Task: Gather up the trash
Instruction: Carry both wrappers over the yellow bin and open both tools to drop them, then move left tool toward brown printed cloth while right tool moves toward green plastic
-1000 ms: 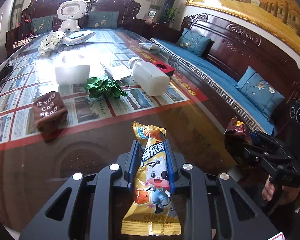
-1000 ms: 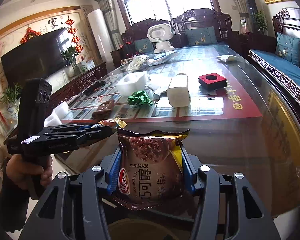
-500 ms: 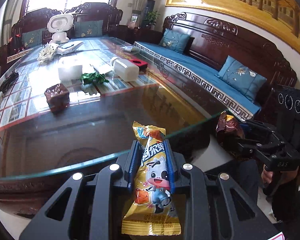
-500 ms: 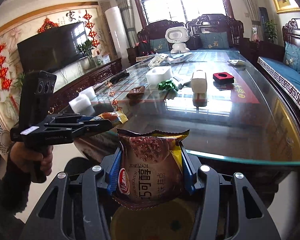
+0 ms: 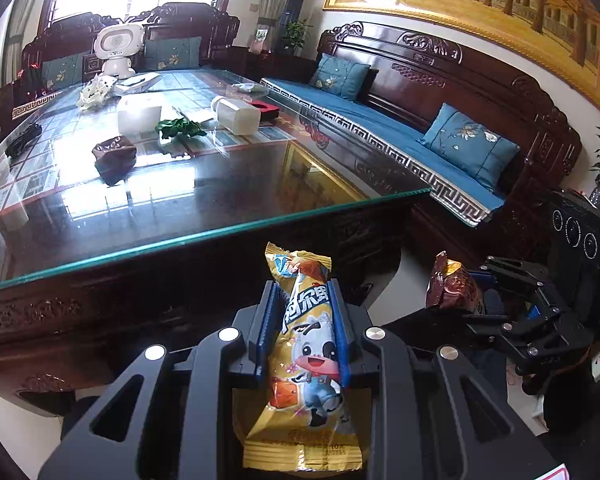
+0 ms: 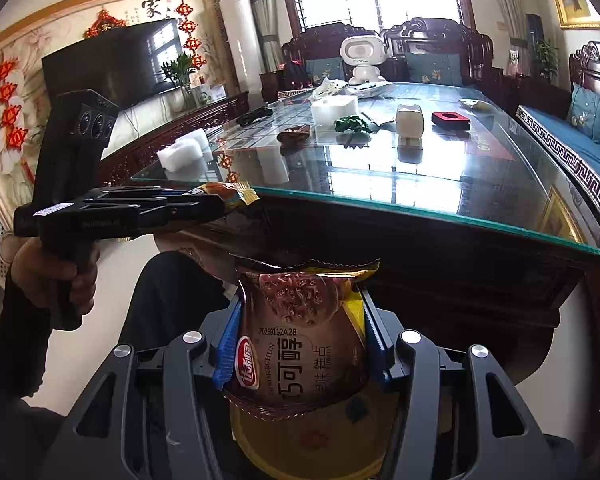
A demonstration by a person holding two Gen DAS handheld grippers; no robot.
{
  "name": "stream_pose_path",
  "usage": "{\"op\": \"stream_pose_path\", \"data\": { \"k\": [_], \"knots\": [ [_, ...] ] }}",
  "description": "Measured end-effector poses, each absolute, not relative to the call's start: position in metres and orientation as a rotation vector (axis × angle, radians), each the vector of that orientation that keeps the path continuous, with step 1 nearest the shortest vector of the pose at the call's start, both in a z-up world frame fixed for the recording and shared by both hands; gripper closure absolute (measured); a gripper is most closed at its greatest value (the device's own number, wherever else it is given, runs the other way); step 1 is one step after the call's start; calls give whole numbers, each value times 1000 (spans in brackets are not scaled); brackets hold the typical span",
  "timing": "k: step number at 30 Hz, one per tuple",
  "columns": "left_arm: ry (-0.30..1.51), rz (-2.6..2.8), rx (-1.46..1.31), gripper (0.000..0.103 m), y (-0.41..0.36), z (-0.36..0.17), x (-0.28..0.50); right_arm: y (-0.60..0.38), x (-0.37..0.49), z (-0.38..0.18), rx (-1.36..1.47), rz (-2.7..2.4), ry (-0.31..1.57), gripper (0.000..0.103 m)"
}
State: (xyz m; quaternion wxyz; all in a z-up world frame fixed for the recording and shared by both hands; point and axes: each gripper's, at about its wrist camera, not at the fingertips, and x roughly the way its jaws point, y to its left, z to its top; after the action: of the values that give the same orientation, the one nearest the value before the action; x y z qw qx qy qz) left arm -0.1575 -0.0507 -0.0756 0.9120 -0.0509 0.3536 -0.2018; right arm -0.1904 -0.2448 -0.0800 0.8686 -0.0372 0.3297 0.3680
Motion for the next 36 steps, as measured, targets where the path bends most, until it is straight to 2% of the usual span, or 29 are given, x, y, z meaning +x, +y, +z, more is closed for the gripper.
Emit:
{"op": "stream_pose_path", "data": {
  "k": [1, 2, 3, 20, 22, 23, 24, 36],
  "knots": [
    [732, -424, -108, 77, -52, -77, -161, -246, -193, -81, -75, 768, 690, 41],
    [735, -430, -110, 76, -52, -78, -163, -248, -195, -82, -70, 768, 689, 31],
    [740, -435, -108, 76, -53, -79, -166, -250, -198, -82, -64, 766, 682, 31],
    [760, -565, -40, 75, -87, -83, -186, -275, -188, -73, 26, 745, 673, 30],
    [762, -588, -33, 65, -92, -85, -189, -276, -187, -74, 29, 745, 676, 30],
    [759, -589, -27, 56, -95, -85, -190, -277, -186, -74, 32, 746, 678, 30],
    [758, -590, -21, 54, -97, -85, -191, -278, -185, -74, 34, 747, 680, 30],
    [747, -580, -16, 54, -98, -79, -183, -275, -175, -80, 43, 758, 703, 30]
  ]
}}
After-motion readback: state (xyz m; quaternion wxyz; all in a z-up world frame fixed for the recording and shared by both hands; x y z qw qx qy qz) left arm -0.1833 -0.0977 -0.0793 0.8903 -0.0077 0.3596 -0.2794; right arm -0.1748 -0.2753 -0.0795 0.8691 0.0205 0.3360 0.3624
